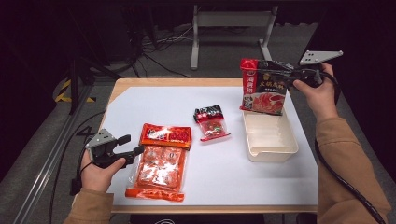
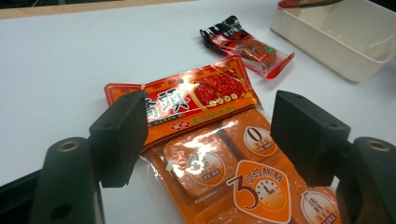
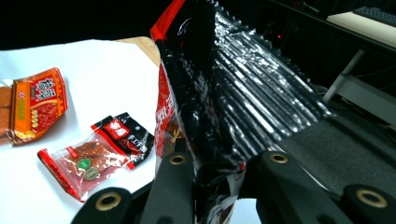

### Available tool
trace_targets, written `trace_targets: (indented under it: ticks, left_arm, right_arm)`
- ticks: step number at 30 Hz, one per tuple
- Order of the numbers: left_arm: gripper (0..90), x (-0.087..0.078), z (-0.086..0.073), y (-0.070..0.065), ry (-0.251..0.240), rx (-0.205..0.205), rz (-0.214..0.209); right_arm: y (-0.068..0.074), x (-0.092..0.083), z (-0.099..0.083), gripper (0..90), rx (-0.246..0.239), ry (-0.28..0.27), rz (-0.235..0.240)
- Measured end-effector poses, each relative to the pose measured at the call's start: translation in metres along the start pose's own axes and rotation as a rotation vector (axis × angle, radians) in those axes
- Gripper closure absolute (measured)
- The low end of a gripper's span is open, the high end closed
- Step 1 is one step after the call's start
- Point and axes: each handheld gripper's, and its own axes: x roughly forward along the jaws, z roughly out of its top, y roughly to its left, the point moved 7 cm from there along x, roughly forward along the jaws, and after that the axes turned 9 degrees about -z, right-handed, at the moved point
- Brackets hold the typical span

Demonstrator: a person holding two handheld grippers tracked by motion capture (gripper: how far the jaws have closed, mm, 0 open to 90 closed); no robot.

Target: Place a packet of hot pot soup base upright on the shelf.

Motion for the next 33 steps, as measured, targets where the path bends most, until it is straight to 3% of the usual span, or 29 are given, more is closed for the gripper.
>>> trace_targets:
  ticks: [6,9,20,26,33]
  left_arm:
    - [28.4,0.0,-0.001,0.001,0.002,0.001,0.001]
    - [28.4,0.0,-0.001,0.001,0.006,-0.002,-0.003]
    - [28.6,0.007,0.001,-0.001,0.014,0.002,-0.017]
    - [28.6,0.009,0.003,-0.001,0.011,0.007,-0.022]
    - [28.6,0.012,0.004,-0.003,0.015,0.008,-0.033]
  right_arm:
    - [0.001,0.006,-0.005,79.8,0.017,-0.009,0.003]
    - [0.001,0.006,-0.007,79.8,0.001,-0.01,-0.002]
    - [-0.004,-0.005,-0.02,79.7,0.0,0.012,-0.011]
    - [-0.006,-0.009,-0.021,79.7,-0.027,0.025,-0.027]
    - [0.007,-0.002,-0.021,78.9,-0.08,0.048,0.017]
